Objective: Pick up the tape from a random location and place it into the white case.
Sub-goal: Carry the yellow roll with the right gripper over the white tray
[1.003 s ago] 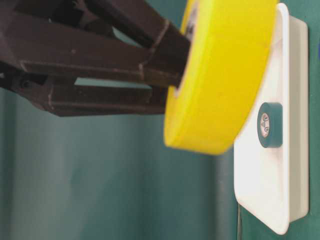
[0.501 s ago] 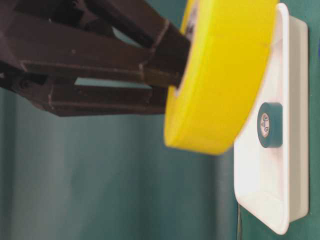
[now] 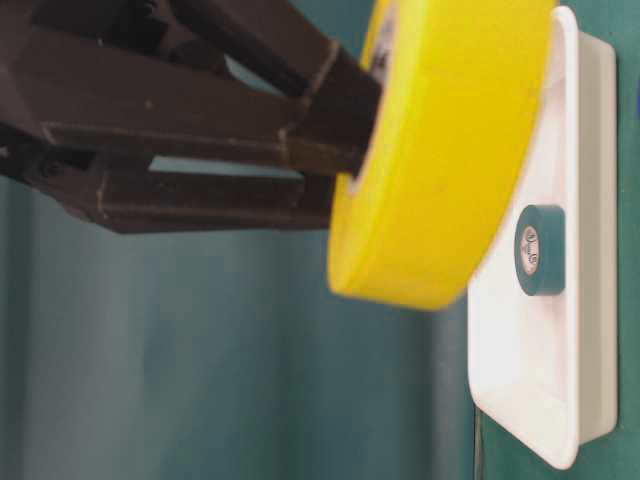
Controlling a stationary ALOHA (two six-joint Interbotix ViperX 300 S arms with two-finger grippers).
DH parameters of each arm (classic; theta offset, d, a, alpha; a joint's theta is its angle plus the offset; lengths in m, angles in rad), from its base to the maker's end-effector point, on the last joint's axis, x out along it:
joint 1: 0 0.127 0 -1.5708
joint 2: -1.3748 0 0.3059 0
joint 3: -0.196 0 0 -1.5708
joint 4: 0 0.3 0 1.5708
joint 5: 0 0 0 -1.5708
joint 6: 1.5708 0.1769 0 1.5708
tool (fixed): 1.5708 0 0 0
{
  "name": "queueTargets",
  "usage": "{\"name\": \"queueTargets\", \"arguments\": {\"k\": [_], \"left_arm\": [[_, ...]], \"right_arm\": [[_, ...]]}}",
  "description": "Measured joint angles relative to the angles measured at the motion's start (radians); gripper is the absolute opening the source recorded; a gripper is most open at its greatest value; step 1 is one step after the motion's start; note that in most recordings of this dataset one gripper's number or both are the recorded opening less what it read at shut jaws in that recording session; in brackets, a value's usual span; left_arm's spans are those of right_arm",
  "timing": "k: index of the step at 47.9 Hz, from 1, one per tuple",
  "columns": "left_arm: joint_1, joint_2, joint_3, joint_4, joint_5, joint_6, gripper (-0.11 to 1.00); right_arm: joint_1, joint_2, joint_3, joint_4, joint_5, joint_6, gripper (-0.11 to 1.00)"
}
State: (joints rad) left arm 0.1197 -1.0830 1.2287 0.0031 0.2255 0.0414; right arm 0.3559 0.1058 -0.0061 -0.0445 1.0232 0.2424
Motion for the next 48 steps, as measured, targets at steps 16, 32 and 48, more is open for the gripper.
{"name": "queueTargets", "arguments": {"k": [16, 32, 48], "left_arm": [[0.0, 0.0, 0.0, 0.002, 0.0, 0.0, 0.95], [0.0, 0.0, 0.0, 0.002, 0.0, 0.0, 0.95], [0.0, 0.0, 0.0, 0.002, 0.002, 0.0, 0.95]], "right_arm": [[-0.003, 0.0, 0.0, -0.021, 0.003, 0.002, 0.31], [-0.103, 0.0, 0.0, -0.058, 0.018, 0.002, 0.31], [-0.278, 0.0, 0.0, -0.092, 0.026, -0.002, 0.32]]}}
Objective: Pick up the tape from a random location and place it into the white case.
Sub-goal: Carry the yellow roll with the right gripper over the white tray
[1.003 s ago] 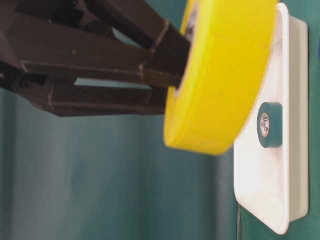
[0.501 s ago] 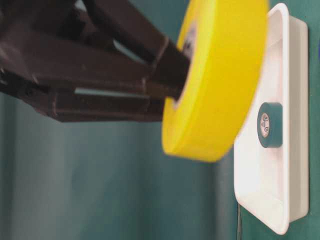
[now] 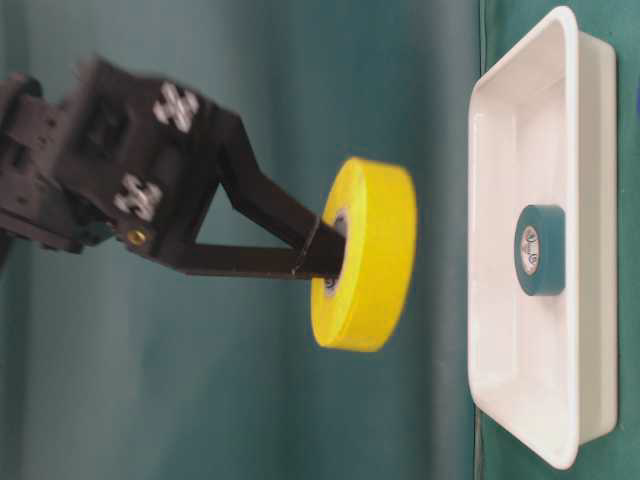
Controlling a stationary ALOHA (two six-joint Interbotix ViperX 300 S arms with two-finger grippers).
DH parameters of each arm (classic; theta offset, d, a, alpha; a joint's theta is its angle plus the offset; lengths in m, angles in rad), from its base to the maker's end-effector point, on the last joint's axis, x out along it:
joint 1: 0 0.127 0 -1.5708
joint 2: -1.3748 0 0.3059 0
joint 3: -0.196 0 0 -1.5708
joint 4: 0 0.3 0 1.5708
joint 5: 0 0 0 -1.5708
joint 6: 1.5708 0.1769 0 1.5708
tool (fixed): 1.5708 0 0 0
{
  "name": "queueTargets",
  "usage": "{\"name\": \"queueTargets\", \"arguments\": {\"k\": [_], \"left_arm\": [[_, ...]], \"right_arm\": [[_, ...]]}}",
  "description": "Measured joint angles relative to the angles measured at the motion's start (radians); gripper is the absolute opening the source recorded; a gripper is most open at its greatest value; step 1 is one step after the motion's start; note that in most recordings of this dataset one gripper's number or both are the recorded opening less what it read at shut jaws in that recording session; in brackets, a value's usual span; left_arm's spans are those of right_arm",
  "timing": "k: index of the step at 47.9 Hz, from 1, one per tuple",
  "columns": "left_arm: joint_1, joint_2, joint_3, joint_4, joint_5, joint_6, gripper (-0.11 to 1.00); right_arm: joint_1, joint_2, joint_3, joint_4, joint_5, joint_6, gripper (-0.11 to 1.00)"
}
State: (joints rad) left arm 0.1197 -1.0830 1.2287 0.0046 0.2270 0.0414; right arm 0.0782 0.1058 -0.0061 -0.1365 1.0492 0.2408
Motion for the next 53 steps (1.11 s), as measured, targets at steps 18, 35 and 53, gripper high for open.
{"name": "queueTargets", "arguments": {"k": [18, 35, 53], "left_arm": [[0.0, 0.0, 0.0, -0.002, -0.002, -0.002, 0.95], [0.0, 0.0, 0.0, -0.002, 0.0, -0.002, 0.95], [0.0, 0.0, 0.0, -0.002, -0.002, -0.002, 0.95]], "right_arm": [[-0.213, 0.0, 0.0, -0.041, -0.011, -0.006, 0.31], [-0.393, 0.002, 0.0, -0.046, -0.069, -0.006, 0.31], [-0.446, -0.005, 0.049, -0.048, -0.081, -0.009, 0.31]]}}
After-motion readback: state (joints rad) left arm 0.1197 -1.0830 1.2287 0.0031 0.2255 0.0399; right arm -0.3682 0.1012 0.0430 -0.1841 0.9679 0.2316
